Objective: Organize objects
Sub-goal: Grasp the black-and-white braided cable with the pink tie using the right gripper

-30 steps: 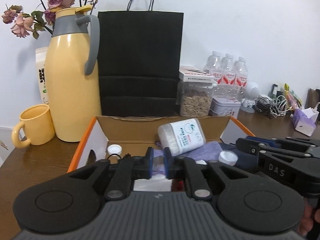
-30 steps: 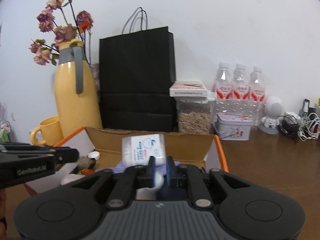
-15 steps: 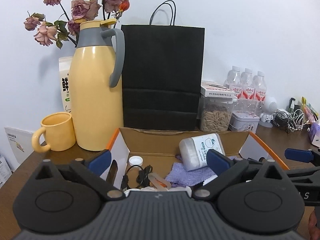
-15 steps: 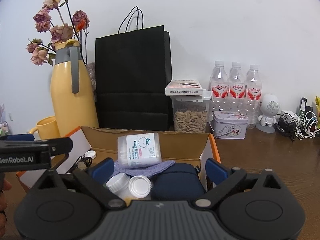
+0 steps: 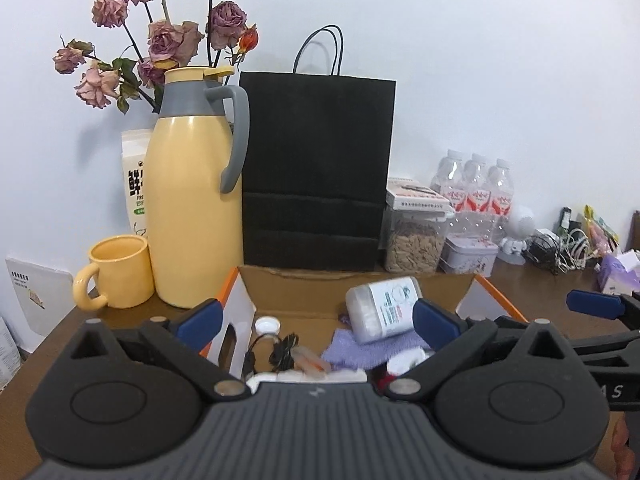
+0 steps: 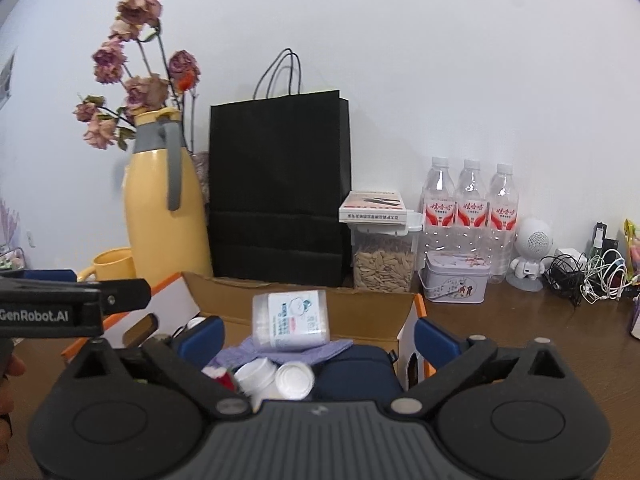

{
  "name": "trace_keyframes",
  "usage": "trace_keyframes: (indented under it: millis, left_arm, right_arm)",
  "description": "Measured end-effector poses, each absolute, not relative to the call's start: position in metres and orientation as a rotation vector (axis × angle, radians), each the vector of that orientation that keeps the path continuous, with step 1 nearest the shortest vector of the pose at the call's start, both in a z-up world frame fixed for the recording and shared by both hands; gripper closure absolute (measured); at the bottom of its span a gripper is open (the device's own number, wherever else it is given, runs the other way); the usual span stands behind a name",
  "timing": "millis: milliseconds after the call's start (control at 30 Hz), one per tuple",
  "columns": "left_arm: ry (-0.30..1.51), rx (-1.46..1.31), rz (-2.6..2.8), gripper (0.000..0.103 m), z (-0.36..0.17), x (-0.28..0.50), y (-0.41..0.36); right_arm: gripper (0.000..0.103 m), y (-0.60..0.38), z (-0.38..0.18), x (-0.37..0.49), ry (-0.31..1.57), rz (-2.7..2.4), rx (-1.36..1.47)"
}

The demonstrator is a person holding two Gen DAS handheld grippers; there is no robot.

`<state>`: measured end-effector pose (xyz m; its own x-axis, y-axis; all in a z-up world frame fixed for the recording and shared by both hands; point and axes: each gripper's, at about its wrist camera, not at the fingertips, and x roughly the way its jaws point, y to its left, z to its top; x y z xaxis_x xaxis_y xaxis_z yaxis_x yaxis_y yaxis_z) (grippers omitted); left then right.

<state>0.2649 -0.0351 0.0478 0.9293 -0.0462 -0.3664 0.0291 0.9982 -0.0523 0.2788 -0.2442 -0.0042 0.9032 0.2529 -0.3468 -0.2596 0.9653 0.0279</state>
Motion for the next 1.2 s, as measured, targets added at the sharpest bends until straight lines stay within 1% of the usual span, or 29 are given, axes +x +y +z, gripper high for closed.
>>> trace_keyframes:
  millis: [300,633,933,1067,1133,1167,1200]
  left_arm:
    - [0.457,-0.022,-0.039,0.0,0.038,0.226,-0.014]
    - [0.523,0.007,-0.047,0.0,0.024,0.182,0.003]
    - [0.558,0.012,-0.069,0.0,0.012,0.159,0.006]
    - [0.575,0.012,-0.08,0.0,0.006,0.153,0.006]
    - [0.586,0.014,-0.088,0.0,0.002,0.151,0.005]
    - [0.592,0.015,-0.093,0.0,0.0,0.15,0.005]
    - [0.597,0.016,-0.098,0.0,-0.001,0.149,0.004]
  right_arm:
    - [0.0,-0.253,-0.019,0.231,0.439,0.299,-0.077]
    - [0.0,-0.264,-0.052,0.171,0.56,0.342,-0.09]
    - [0.0,-0.251,-0.079,0.157,0.674,0.39,-0.096]
    - [0.0,-0.245,-0.087,0.159,0.692,0.381,-0.125]
    - [0.003,-0.243,-0.088,0.161,0.696,0.377,-0.145]
    - [0.011,-0.242,-0.089,0.161,0.691,0.372,-0.164]
    - [0.012,-0.242,-0.089,0.161,0.689,0.383,-0.161]
